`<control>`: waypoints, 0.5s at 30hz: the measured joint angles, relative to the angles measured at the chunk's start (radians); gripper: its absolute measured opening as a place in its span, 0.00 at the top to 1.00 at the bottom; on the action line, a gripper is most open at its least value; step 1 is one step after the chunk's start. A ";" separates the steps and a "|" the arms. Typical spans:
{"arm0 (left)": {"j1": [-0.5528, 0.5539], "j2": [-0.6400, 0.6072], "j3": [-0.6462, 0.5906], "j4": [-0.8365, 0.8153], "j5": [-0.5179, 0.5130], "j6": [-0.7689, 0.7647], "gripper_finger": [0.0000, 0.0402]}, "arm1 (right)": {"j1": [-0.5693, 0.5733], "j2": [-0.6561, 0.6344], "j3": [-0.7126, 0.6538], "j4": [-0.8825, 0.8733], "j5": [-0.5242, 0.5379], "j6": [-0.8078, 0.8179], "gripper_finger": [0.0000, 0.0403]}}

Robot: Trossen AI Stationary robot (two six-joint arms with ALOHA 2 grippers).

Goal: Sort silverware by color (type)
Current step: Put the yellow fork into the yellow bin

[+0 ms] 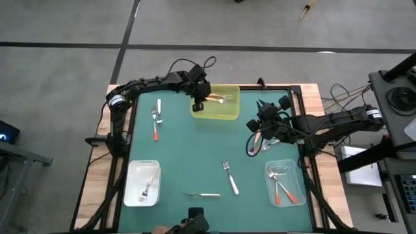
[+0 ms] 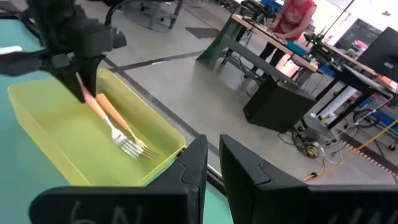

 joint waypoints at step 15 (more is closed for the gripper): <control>0.000 0.006 0.000 0.062 -0.001 0.002 0.87 | -0.099 0.014 -0.004 0.015 -0.002 -0.074 0.92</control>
